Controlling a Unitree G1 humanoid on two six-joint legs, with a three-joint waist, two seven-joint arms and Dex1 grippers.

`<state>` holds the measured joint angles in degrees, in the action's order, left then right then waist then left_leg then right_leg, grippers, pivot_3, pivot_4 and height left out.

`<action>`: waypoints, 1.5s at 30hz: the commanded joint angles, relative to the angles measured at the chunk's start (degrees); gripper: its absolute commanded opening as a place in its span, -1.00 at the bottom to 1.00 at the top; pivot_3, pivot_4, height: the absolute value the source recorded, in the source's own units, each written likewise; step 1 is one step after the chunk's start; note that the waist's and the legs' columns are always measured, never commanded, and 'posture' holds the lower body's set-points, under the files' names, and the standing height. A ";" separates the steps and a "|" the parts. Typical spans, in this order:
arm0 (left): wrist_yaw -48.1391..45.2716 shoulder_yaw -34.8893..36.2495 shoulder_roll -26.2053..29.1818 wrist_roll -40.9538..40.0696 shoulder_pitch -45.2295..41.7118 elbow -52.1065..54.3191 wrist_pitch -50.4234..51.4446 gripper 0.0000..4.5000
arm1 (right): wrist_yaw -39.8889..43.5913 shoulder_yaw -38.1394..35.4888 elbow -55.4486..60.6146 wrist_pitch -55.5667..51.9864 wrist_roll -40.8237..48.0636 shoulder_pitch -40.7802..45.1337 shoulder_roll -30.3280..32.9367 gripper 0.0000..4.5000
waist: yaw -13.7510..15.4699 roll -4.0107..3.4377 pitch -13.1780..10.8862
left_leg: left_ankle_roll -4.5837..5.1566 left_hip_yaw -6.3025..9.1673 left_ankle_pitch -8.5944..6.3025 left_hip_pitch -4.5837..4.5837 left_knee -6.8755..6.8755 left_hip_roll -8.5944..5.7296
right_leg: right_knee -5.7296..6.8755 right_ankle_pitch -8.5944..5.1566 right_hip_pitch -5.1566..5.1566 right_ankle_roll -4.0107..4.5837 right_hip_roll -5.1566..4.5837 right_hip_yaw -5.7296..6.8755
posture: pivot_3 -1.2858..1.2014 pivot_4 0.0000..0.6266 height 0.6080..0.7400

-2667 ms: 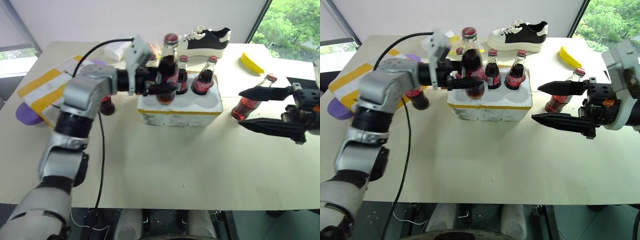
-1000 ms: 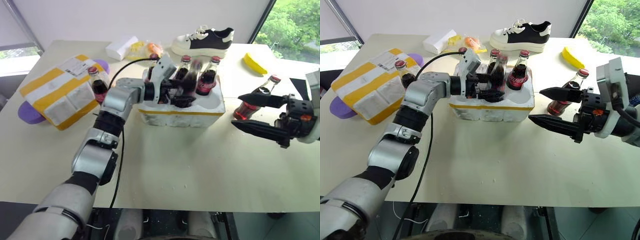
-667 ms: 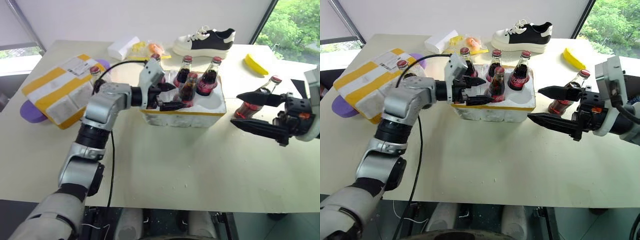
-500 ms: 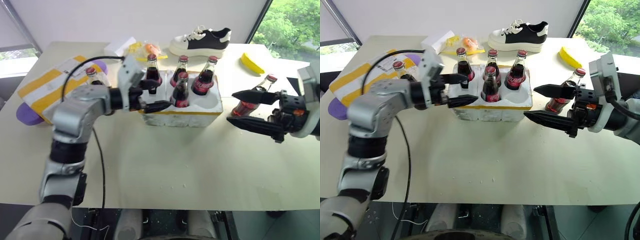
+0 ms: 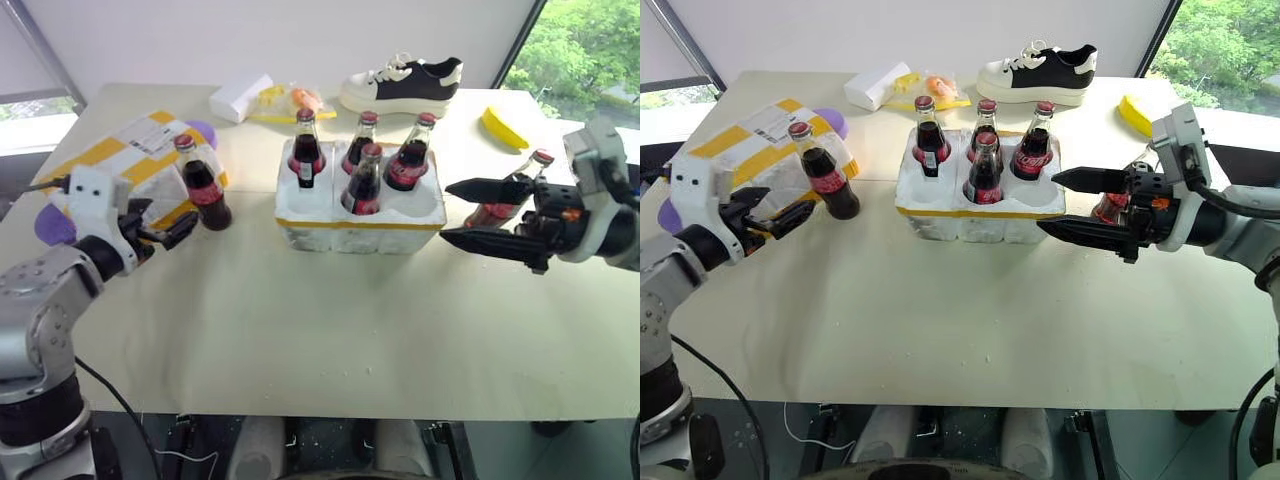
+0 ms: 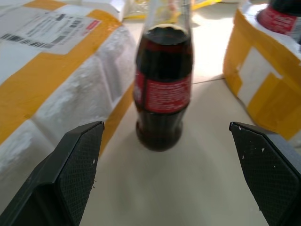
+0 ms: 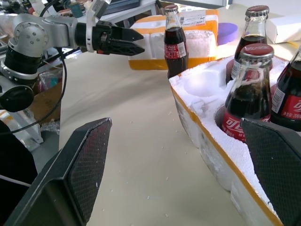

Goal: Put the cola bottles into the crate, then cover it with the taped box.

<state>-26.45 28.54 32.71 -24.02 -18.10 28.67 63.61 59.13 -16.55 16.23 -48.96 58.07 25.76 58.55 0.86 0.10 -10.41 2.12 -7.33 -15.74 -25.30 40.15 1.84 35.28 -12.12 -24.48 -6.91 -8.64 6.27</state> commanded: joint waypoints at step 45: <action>-5.36 -15.87 2.61 1.71 -21.74 -31.65 -23.25 0.14 | -4.37 -3.69 2.95 -2.03 1.95 1.41 -0.80 1.00 | -0.18 0.07 0.00 | -0.02 -0.16 0.01 -0.03 -0.04 0.01 | -0.03 0.01 -0.06 0.00 0.01 0.04 | 0.03 -0.52 1.00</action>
<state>-29.85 10.54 33.53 -20.09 -36.58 -6.79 40.39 54.80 -18.56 17.92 -51.33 59.29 26.02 57.33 0.69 0.17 -10.41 2.10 -7.51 -15.73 -25.34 40.12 1.85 35.26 -12.11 -24.55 -6.92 -8.63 6.32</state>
